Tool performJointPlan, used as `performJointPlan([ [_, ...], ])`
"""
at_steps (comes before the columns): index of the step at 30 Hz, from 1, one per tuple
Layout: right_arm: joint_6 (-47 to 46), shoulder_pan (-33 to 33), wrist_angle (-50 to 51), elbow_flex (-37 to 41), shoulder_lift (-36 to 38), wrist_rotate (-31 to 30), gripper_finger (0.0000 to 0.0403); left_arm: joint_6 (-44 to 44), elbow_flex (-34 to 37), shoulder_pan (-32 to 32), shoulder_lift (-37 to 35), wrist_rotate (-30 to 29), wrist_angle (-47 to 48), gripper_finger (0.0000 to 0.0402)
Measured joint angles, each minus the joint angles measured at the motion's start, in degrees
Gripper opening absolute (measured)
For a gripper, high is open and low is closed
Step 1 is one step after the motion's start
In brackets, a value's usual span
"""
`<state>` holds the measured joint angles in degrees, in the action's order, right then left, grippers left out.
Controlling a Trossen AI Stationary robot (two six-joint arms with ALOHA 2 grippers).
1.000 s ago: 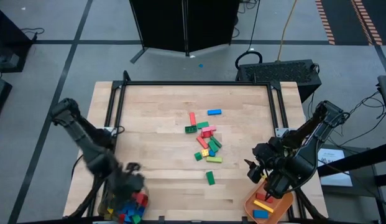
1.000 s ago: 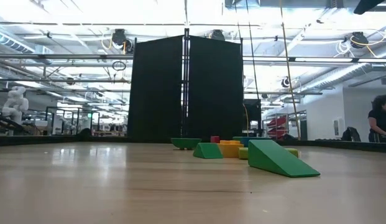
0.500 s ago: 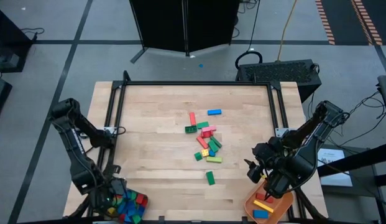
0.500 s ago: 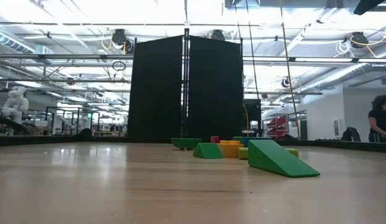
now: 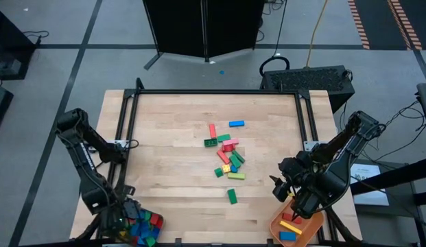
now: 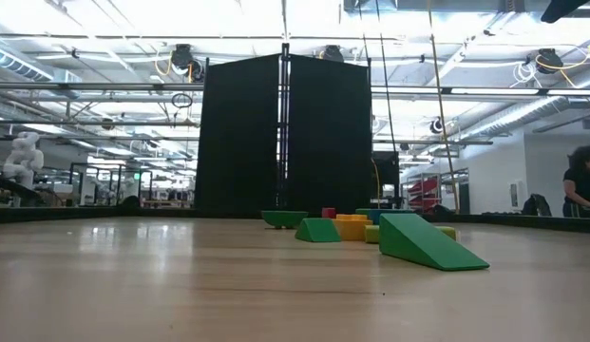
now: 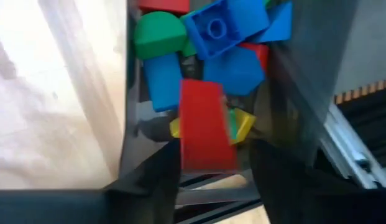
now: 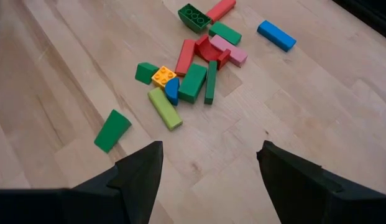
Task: Sort blocks by size
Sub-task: Put the red triangular block into the black bin, then put the green triangular block into the black bin
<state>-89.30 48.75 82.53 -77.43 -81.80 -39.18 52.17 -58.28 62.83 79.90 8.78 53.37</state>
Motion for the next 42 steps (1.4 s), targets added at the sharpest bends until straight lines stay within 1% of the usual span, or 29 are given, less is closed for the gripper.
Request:
performJointPlan([
  [4, 0.6, 0.0, 0.0, 0.0, 0.0, 0.0, 0.0256, 0.0, 0.0, -2.2, -0.2, 4.3, -1.2, 0.0228],
  [8, 1.6, 0.0, 0.0, 0.0, 0.0, 0.0, 0.0256, -0.6, -0.5, -6.3, -0.2, 9.3, -1.1, 0.0242],
  [12, 1.9, 0.0, 0.0, 0.0, 0.0, 0.0, 0.0256, -5.0, -3.3, -14.0, -0.2, 8.8, -1.5, 0.0244],
  [13, 1.9, 0.0, 0.0, 0.0, 0.0, 0.0, 0.0256, -6.2, -4.3, -16.3, -0.2, 7.1, -1.5, 0.0244],
  [15, 1.7, 0.0, 0.0, 0.0, 0.0, 0.0, 0.0256, -7.2, -6.2, -21.3, -0.3, 1.6, -1.9, 0.0244],
  [18, 1.7, 0.0, 0.0, 0.0, 0.0, 0.0, 0.0256, -11.0, -7.5, -28.3, -0.3, -10.0, -6.1, 0.0244],
  [19, 1.7, 0.0, 0.0, 0.0, 0.0, 0.0, 0.0256, -13.4, -7.5, -30.5, -0.3, -13.8, -9.2, 0.0244],
  [21, 2.0, 0.0, 0.0, 0.0, 0.0, 0.0, 0.0256, -21.6, -7.6, -34.2, 0.4, -20.6, -17.7, 0.0244],
  [22, 2.3, 0.0, 0.0, 0.0, 0.0, -0.1, 0.0256, -26.8, -7.6, -36.1, 1.3, -22.7, -23.1, 0.0244],
  [23, 2.7, 0.0, 0.0, 0.0, 0.0, -0.1, 0.0256, -32.9, -7.6, -37.7, 2.4, -23.2, -29.2, 0.0244],
  [25, 3.2, 0.0, 0.0, 0.0, 0.0, -0.2, 0.0256, -45.0, -7.6, -40.4, 5.4, -20.9, -40.4, 0.0244],
  [27, 3.5, 0.0, 0.0, 0.0, 0.0, -0.2, 0.0256, -54.6, -7.6, -42.4, 8.9, -15.9, -49.6, 0.0244],
  [30, 4.4, 0.1, 0.0, 0.0, 0.0, -0.1, 0.0256, -62.3, -7.6, -45.4, 14.4, -7.2, -55.4, 0.0244],
  [33, 4.7, 0.2, -0.1, 0.0, 0.0, 0.2, 0.0256, -65.5, -7.7, -48.4, 19.4, -0.6, -57.2, 0.0245],
  [38, 6.2, 0.2, -0.1, 0.0, 0.0, 0.2, 0.0256, -75.5, -12.7, -50.6, 27.1, 3.6, -57.3, 0.0245],
  [42, 6.4, 0.2, -0.1, 0.0, 0.0, 0.3, 0.0256, -80.4, -18.0, -51.7, 32.7, 8.5, -53.4, 0.0244],
])
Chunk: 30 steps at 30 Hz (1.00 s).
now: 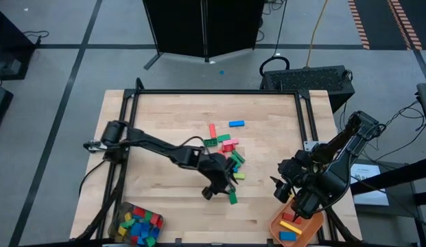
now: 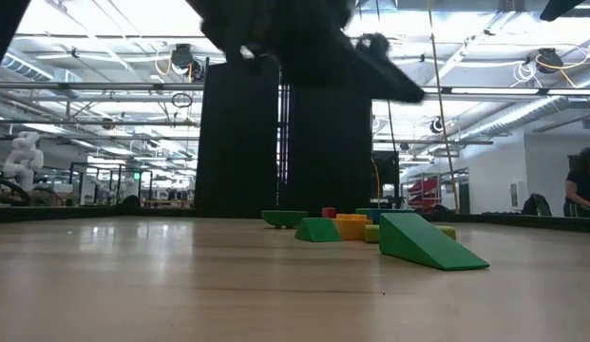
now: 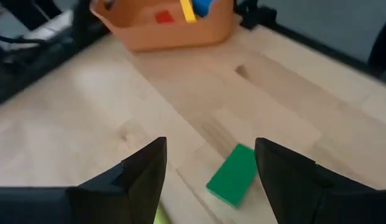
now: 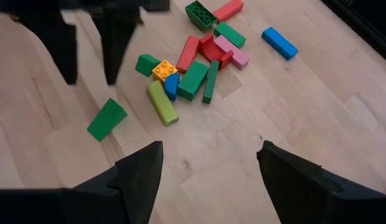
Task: Sort blocks by size
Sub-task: Put the green triangular block into the black bin
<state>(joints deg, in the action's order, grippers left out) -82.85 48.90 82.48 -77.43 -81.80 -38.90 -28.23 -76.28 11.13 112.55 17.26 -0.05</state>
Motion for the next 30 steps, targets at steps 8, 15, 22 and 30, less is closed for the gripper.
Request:
performJointPlan([
  [8, 0.0, 0.0, 0.0, 0.0, 0.0, 0.0, 0.0256, -12.1, -3.9, -0.1, 7.2, 0.6, 1.8, 0.0244],
  [15, -0.1, 0.0, 0.0, 0.0, 0.0, 0.0, 0.0256, -13.2, -5.5, -1.6, 11.5, 0.6, 1.8, 0.0244],
  [22, 0.2, 0.0, 0.0, 0.0, 0.0, 0.0, 0.0256, -12.7, -5.5, -2.6, 11.5, 7.8, 4.7, 0.0244],
  [30, 0.2, 0.0, 0.0, 0.0, 0.0, 0.0, 0.0256, -3.4, -5.5, -1.8, 10.7, 9.3, 11.6, 0.0244],
])
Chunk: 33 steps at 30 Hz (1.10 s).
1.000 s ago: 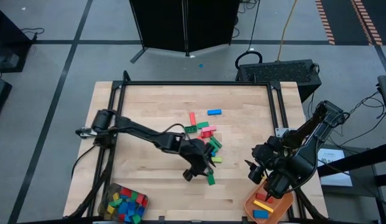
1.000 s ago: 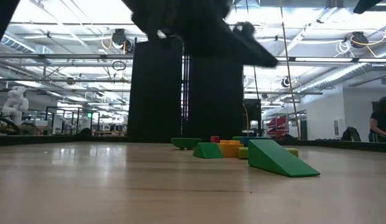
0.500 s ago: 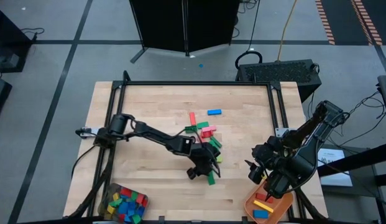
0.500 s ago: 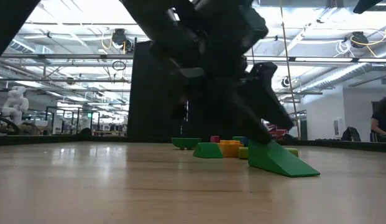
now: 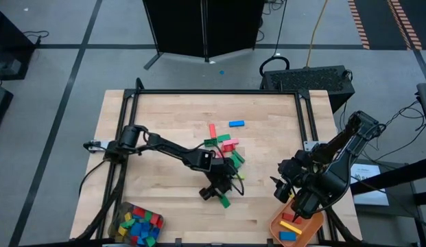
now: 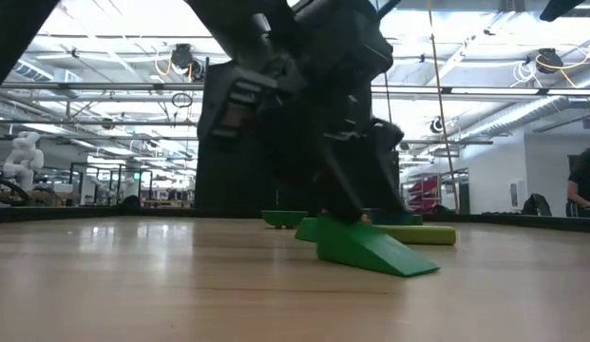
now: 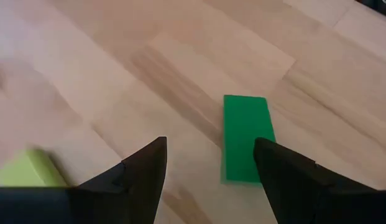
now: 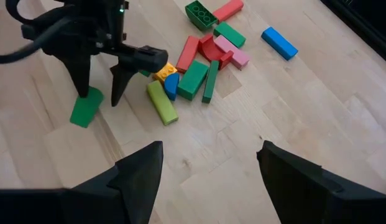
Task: Sort blocks by size
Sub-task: Put the green triangular block into the black bin
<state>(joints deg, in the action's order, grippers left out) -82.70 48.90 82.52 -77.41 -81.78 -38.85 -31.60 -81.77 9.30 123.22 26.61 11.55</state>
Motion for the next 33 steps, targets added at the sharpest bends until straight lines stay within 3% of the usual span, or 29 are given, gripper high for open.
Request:
performJointPlan([
  [3, 0.0, 0.0, 0.0, 0.0, 0.0, 0.0, 0.0256, 3.9, 0.2, 0.0, -2.1, -0.9, 0.4, 0.0244],
  [10, -0.2, 0.0, -0.1, 0.0, 0.0, -0.1, 0.0256, 4.2, 0.0, 0.6, -8.1, -1.4, 1.6, 0.0244],
  [15, -0.2, 0.0, -0.5, 0.0, 0.0, -0.2, 0.0256, 1.1, 0.6, 2.8, -7.0, -1.6, 1.7, 0.0244],
  [19, -0.2, 0.0, -0.6, 0.0, 0.0, -0.2, 0.0256, -2.1, 1.5, 4.5, -4.8, -5.9, 1.6, 0.0244],
  [33, -0.6, 0.0, -1.4, 0.0, 0.0, -0.1, 0.0256, -1.8, 1.7, 4.1, 0.6, -6.1, 0.3, 0.0241],
])
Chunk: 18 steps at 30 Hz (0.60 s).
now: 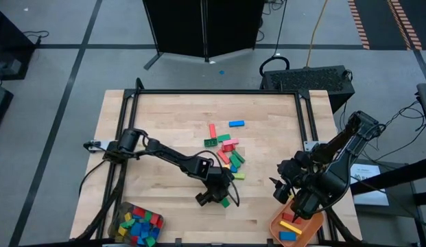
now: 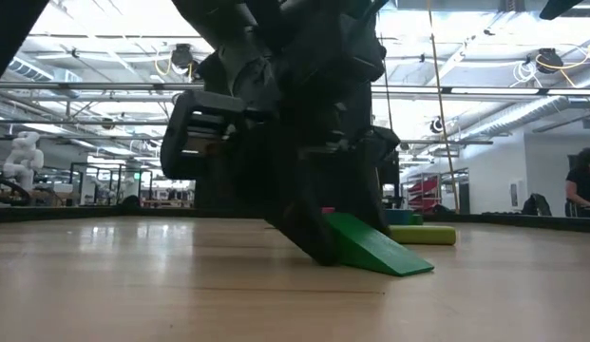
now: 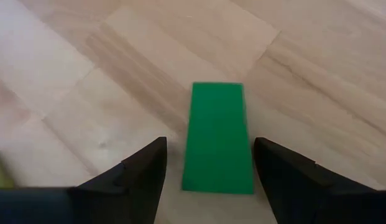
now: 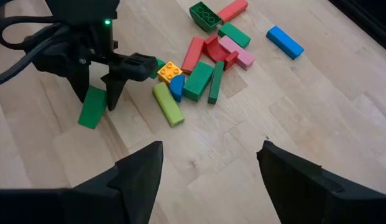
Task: Sort blocks by size
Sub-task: Put the green triangular block into the black bin
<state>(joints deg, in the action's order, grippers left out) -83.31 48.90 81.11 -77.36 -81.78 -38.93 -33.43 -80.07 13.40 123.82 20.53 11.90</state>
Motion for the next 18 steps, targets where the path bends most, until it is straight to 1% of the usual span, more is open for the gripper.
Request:
performJointPlan([
  [3, 0.0, 0.0, 0.0, 0.0, 0.0, 0.0, 0.0256, 0.1, 0.0, -0.2, 0.7, 0.9, -0.3, 0.0215],
  [6, 0.0, 0.0, 0.0, 0.0, 0.0, 0.0, 0.0256, 0.1, 0.0, -0.1, 0.8, 0.9, 0.0, 0.0159],
  [8, 0.0, 0.0, -0.1, 0.0, 0.0, 0.0, 0.0256, 2.0, -0.1, -0.1, 0.5, 0.0, 0.1, 0.0121],
  [13, 0.0, 0.0, 0.0, 0.0, 0.0, -0.2, 0.0256, 11.1, -2.4, -0.1, -0.6, -1.9, 3.4, 0.0119],
  [16, 0.0, 0.0, 0.0, 0.0, 0.0, -0.2, 0.0256, 15.7, -3.7, -0.1, -4.5, -3.1, 6.1, 0.0119],
  [18, 0.0, 0.0, 0.0, 0.0, 0.0, -0.7, 0.0256, 18.0, -4.4, 0.5, -8.5, -4.5, 8.9, 0.0119],
])
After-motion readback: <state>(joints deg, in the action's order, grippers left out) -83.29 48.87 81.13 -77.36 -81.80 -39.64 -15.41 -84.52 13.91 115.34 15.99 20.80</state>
